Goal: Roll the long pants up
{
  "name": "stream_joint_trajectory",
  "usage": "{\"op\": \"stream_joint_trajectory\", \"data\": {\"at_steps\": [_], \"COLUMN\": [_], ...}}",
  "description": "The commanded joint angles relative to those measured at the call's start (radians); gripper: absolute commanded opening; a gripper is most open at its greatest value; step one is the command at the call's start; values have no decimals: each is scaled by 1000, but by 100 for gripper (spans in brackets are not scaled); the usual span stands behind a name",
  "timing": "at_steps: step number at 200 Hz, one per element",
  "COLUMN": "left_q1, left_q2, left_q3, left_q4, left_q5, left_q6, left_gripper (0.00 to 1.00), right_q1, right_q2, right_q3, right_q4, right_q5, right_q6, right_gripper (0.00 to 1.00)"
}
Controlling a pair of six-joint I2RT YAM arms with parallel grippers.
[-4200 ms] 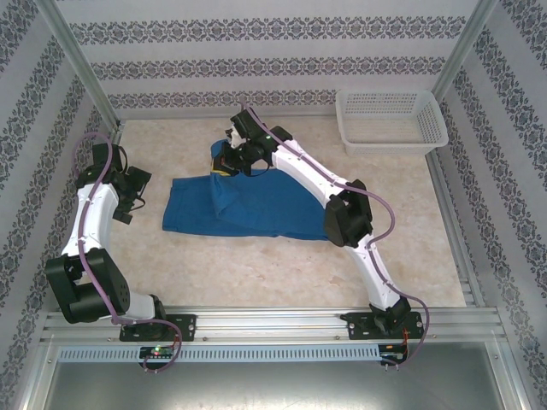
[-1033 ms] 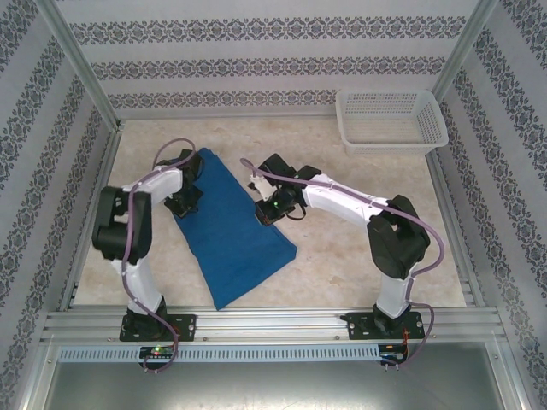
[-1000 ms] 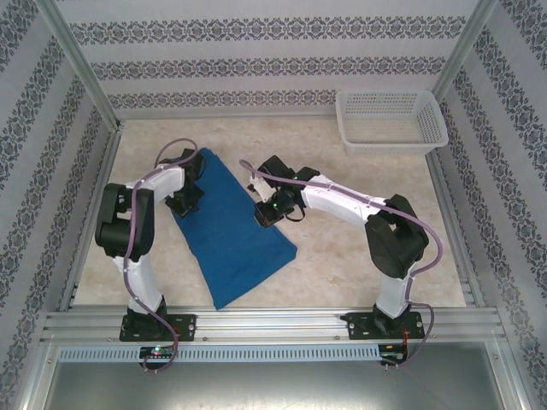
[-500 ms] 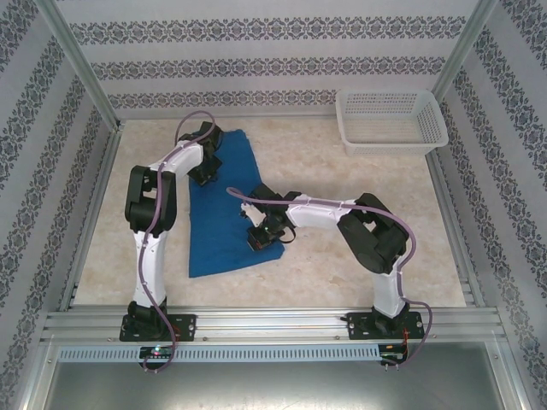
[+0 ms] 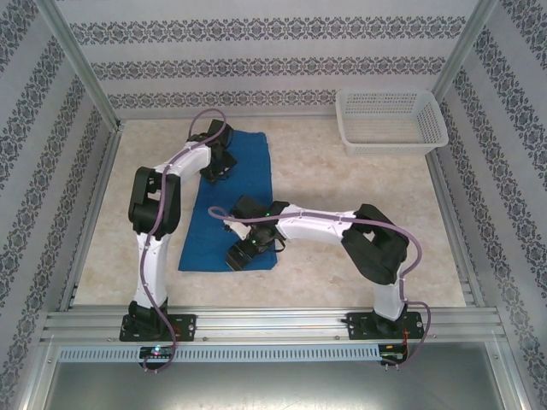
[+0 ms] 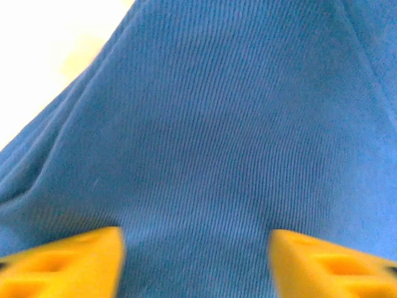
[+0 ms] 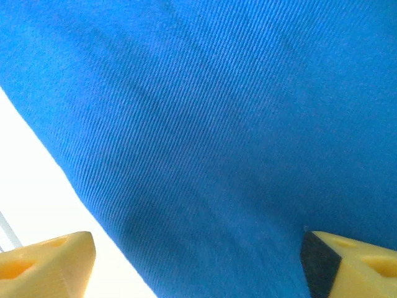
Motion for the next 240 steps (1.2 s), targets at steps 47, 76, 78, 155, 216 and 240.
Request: {"op": "stream_joint_trajectory", "data": {"at_steps": [47,76,78,155,216,240], "left_q1": [29,7,1,-201,-209,-223], "left_q2": [-574,-907,-934,-1497,-1212,-1098], "left_q3": [-412,-801,-826,-1240,-1107,-1032], "left_q4": [-68,-10,-7,-118,-94,-156], "left_q5": [-65,-56,-60,-149,-117,-100], "left_q6": [-41,-212,-223,-522,-298,-178], "left_gripper": [100,100,100,98,100,100], "right_q1": [94,114,115,137,140,139], "right_q2": [-217,-214,-211,-128,-187,-199], "right_q3": [-136,-236,-238,-175,-202,-218], "right_q4": [-32,53,57,59,67,85], "right_q5": [420,485,490,499,483,456], "right_q6": [-205,-239,-244,-334,-318,-285], "right_gripper": [88,87,87,87,87,87]}}
